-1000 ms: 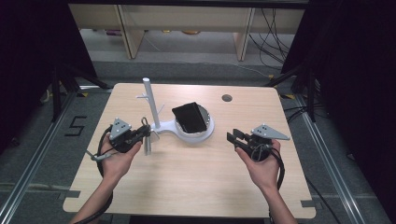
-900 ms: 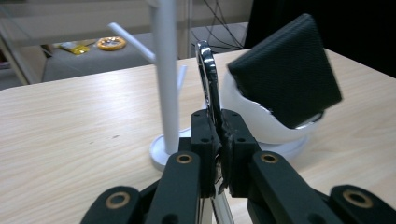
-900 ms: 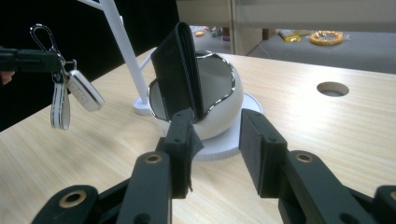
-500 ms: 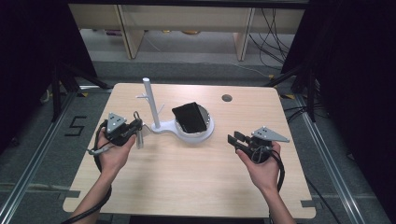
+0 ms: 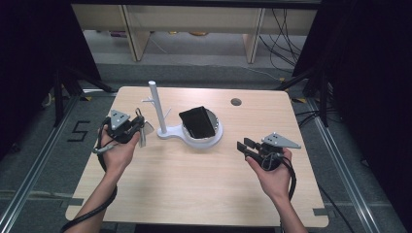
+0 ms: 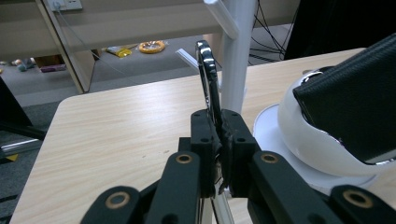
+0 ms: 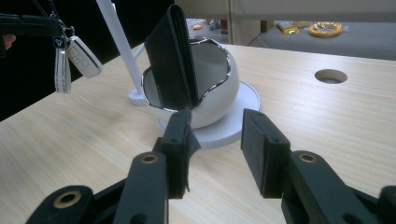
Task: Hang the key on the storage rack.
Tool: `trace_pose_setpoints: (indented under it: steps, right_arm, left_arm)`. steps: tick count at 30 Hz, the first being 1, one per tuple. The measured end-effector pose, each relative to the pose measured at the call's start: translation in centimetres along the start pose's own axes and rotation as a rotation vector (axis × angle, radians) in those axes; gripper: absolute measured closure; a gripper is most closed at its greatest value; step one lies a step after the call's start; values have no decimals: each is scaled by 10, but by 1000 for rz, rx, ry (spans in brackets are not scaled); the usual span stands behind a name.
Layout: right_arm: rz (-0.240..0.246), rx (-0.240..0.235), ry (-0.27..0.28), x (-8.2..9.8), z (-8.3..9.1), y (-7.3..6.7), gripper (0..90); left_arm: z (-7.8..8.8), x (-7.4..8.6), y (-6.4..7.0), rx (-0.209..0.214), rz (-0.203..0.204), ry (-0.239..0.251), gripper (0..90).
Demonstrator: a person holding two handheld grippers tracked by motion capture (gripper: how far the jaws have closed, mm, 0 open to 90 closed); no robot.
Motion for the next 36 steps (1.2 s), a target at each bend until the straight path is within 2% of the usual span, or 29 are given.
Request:
trace_pose_setpoints:
  steps: [3,5,6,10,16,19,22,26,28,30,31,32,33,36]
  right_arm:
    - [-16,-8,2,1,-1,-1,637]
    - [0,-4,6,1,-2,0,636]
    - [-35,-12,-1,2,-1,-2,636]
    - [-44,-9,-3,2,-1,-3,635]
    - [-12,-16,1,3,-3,0,633]
    - [1,-4,3,3,-3,1,633]
    - [-22,-13,-9,4,-3,0,633]
    - [-23,-16,-8,4,-3,1,633]
    - [0,-1,0,4,-3,3,633]
    - [-1,-3,-1,4,-3,3,634]
    - [-5,-6,-4,4,-3,3,634]
    - [-32,-7,-10,5,-3,1,634]
    - [-6,-4,-6,4,-3,3,634]
    - [1,-2,-16,4,-2,3,635]
  left_arm:
    - [-3,-3,-1,-6,-2,-2,845]
    - [-4,-6,-1,-9,0,-3,845]
    - [-5,-7,-1,-12,1,3,845]
    - [-6,-12,-1,-24,-4,3,845]
    - [-10,-17,-2,-42,-20,-5,845]
    - [-11,-20,-1,-53,-33,-6,845]
    - [-12,-22,2,-55,-47,-8,845]
    - [-13,-25,5,-60,-63,-6,845]
    - [-13,-26,6,-65,-76,-10,844]
    - [-13,-26,8,-71,-85,-9,844]
    - [-13,-27,8,-76,-92,-10,844]
    - [-13,-27,9,-76,-99,-12,844]
    - [-13,-27,10,-79,-104,-11,844]
    - [-13,-28,11,-89,-121,-15,844]
Point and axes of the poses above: each handheld gripper's, and its own axes: z roughly backward along the jaws, x roughly out of its underside, y roughly to its right, the point moved 1 cm from there along -z, roughly forward along the jaws, and after that the axes turned 4 degrees about -z, right-handed, at the moved point
